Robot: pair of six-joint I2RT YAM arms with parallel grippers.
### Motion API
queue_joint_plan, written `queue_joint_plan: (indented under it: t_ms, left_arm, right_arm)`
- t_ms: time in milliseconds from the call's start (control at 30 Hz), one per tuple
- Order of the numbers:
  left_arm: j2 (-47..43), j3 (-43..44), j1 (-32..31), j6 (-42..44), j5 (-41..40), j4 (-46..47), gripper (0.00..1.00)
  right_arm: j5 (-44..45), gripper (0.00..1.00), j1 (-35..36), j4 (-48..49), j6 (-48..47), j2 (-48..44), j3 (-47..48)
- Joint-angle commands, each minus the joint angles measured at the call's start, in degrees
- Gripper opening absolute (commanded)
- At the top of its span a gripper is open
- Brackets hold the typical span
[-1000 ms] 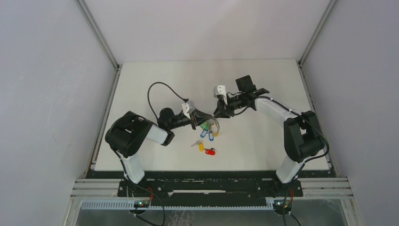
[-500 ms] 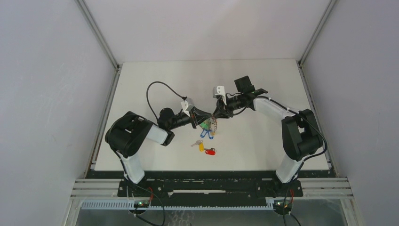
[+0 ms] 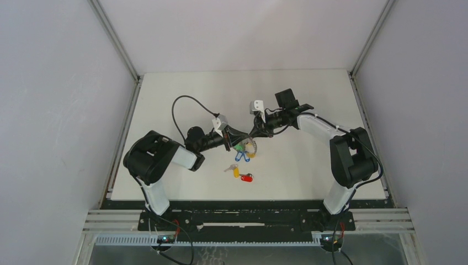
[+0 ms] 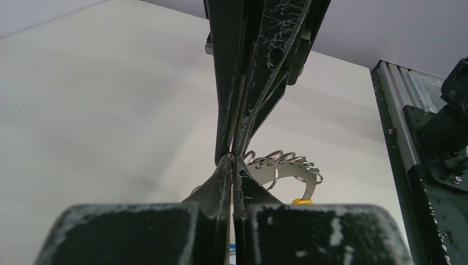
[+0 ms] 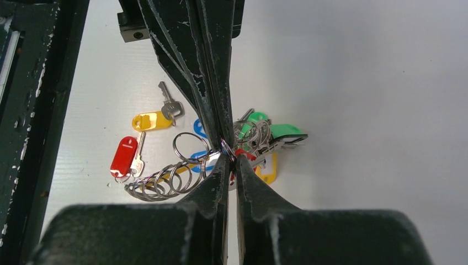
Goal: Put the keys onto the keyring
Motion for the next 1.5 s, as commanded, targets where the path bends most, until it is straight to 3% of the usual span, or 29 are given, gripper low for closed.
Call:
queue_joint_plan:
  t_ms: [0, 300, 600, 867, 1467]
  left_arm:
    - [-1.31, 1.17, 0.4, -0.45, -0.06, 5.29, 0.0]
    - [-2.2, 0.74, 0.56, 0.57, 0.05, 5.29, 0.0]
    - [-3.83, -0.54, 0.89, 2.15, -0.1, 5.29, 0.0]
    - [-4.39, -0.58, 0.86, 2.34, 0.49, 5.28, 0.0]
    - [-2.97, 0.32, 0.93, 1.01, 1.24, 5.3, 0.0]
  right_arm:
    - [1.01, 0.0, 0.26, 0.06, -0.08, -2.09, 0.36]
    - [4.13, 0.0, 1.44, -1.04, -0.12, -2.43, 0.38]
    - [3.78, 0.01, -1.18, -1.0, 7.83, 0.0, 0.38]
    - [1.62, 0.18, -1.34, 0.38, 9.42, 0.44, 0.38]
    - [-3.18, 0.26, -0.62, 13.8, 12.85, -0.11, -4.68]
